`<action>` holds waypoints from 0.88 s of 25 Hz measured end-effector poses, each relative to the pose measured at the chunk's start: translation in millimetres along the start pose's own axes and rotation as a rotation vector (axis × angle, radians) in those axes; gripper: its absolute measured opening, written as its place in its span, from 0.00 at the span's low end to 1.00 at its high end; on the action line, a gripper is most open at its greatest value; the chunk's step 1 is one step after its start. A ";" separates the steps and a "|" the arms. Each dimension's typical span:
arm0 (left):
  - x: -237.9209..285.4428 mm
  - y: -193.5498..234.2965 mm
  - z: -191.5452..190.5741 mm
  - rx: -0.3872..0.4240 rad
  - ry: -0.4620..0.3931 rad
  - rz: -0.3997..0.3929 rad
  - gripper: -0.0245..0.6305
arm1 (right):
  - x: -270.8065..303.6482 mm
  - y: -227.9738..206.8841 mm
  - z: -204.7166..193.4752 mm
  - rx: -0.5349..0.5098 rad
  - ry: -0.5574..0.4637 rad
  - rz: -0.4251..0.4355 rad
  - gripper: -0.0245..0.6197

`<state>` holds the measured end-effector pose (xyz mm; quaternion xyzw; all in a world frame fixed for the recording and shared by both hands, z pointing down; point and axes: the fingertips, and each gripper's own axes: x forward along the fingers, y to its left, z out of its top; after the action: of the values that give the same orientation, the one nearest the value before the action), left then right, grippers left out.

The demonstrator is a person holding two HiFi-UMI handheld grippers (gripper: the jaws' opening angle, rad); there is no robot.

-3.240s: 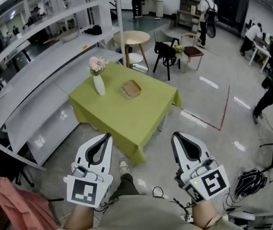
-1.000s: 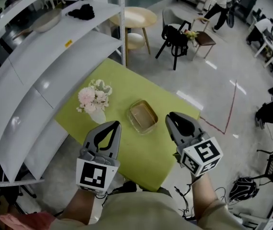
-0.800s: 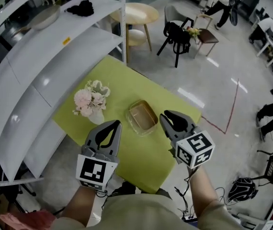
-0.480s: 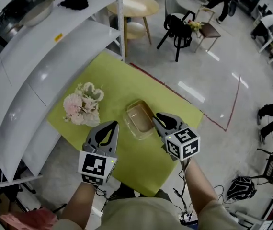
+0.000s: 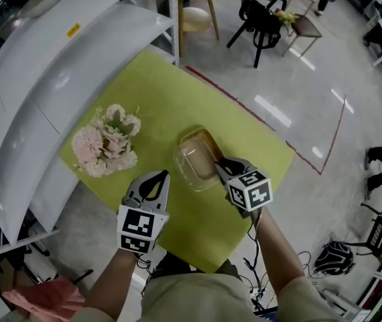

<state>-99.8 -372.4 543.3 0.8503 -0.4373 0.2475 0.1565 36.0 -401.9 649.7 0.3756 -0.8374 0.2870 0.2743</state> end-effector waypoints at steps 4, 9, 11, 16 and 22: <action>6.2 1.7 -14.5 -0.016 0.029 -0.001 0.05 | 13.7 -11.5 -22.0 0.030 0.051 -0.008 0.16; 8.0 1.4 -26.1 -0.028 0.054 -0.001 0.05 | 23.6 -15.7 -36.8 0.036 0.110 -0.004 0.16; 8.2 0.9 -29.4 -0.033 0.060 -0.001 0.05 | 25.6 -16.5 -39.7 0.036 0.125 -0.006 0.16; 7.6 0.4 -35.3 -0.036 0.072 0.001 0.05 | 28.0 -19.2 -41.1 0.049 0.130 -0.004 0.13; 3.1 -2.5 -38.1 -0.037 0.074 0.008 0.05 | 26.6 -16.5 -38.2 0.030 0.133 -0.020 0.07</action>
<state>-107.1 -354.7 576.5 0.8357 -0.4391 0.2714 0.1875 43.1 -397.4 698.3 0.3680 -0.8092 0.3212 0.3265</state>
